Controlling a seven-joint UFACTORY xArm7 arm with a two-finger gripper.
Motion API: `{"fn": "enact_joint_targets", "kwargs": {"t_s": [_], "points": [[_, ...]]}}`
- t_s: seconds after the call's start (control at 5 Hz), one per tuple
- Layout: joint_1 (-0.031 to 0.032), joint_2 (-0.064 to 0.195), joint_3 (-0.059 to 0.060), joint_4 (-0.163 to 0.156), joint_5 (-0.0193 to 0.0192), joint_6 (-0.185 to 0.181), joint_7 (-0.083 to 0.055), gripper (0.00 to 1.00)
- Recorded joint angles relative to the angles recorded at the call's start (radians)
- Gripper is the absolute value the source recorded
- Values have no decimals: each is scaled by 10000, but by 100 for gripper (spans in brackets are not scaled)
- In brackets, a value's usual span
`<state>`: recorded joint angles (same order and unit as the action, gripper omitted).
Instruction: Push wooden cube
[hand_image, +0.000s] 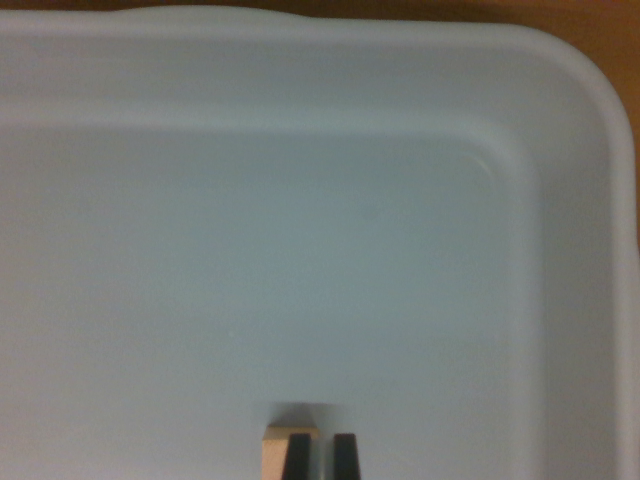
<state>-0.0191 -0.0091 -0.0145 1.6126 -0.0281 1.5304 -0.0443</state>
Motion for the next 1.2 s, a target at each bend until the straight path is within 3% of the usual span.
{"fn": "enact_joint_targets", "kwargs": {"t_s": [1.2], "points": [[-2, -26, 5, -340, -2, -273, 23, 0]]}}
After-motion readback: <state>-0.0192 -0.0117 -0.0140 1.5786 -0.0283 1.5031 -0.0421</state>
